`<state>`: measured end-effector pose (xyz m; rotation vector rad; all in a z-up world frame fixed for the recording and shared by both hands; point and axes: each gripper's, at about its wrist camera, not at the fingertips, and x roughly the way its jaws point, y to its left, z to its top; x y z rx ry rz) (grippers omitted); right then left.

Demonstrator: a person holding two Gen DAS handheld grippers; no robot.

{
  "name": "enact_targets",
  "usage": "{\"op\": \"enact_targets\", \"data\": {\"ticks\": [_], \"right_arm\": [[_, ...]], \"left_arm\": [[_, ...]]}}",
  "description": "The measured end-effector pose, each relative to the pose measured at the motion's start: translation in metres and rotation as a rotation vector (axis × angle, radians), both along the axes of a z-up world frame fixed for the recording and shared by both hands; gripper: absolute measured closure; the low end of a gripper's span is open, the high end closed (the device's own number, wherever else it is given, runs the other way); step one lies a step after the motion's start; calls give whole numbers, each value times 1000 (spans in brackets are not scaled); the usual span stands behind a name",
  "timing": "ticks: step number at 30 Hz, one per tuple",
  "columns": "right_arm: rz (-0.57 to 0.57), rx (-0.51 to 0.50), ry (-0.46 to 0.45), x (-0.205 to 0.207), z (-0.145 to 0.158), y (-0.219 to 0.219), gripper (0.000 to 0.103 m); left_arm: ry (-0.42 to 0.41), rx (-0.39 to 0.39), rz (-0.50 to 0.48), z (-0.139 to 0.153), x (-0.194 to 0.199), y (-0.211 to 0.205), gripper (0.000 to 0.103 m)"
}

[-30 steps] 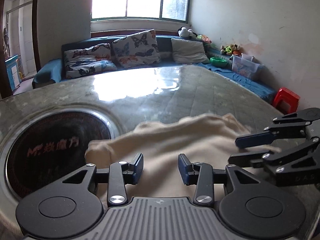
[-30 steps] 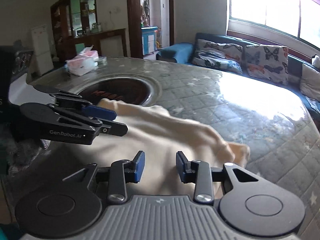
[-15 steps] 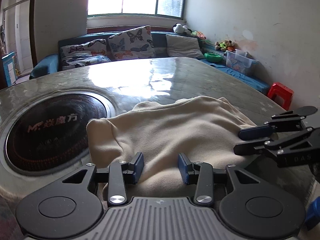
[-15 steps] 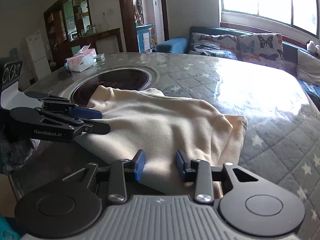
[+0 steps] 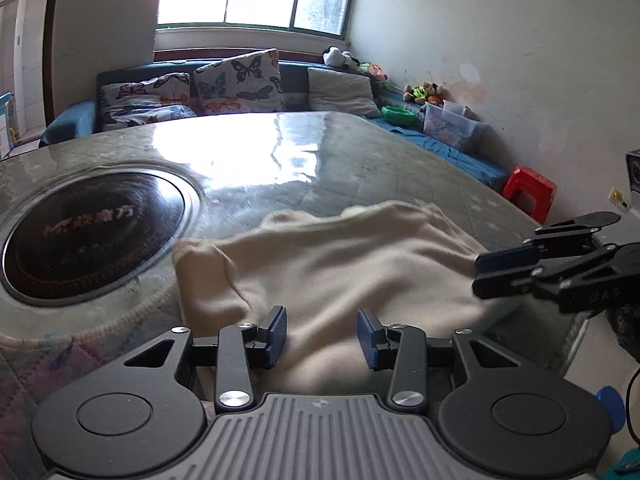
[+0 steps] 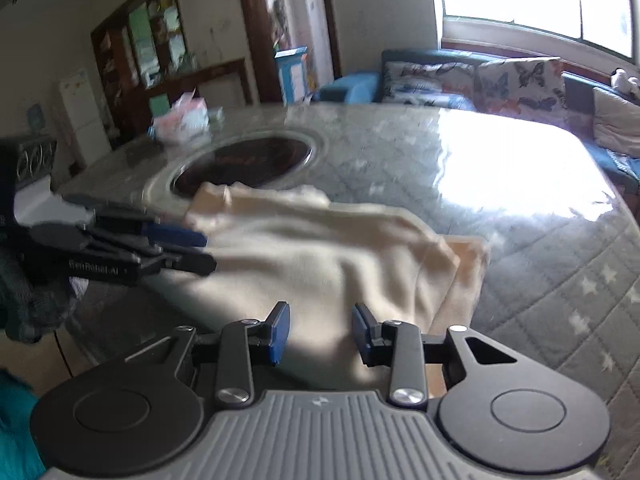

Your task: Fold clothes

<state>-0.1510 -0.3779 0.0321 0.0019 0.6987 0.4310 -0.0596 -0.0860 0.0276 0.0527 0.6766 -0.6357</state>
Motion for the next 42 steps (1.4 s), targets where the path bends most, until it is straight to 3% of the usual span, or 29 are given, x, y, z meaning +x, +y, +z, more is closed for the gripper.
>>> {"op": "enact_targets", "data": {"ticks": [3,7,11,20,27,33,42], "right_arm": [[-35,14,-19,11,3,-5,69],[-62,20,23,30,-11,-7,69],[-78,26,44,40,-16,-12,73],[-92,4,-1,76,-3,0,73],[-109,-66,47,110,-18,16,73],[-90,-76,-8,88,-4,11,73],[-97,-95,-10,28,-9,-2,73]], "left_arm": [[0,3,32,1,9,2,61],[23,15,81,-3,24,7,61],[17,23,81,-1,32,2,61],[3,41,82,5,50,-9,61],[29,86,109,-5,69,-17,61],[28,68,128,-1,63,-10,59],[-34,81,51,6,13,-19,59]]}}
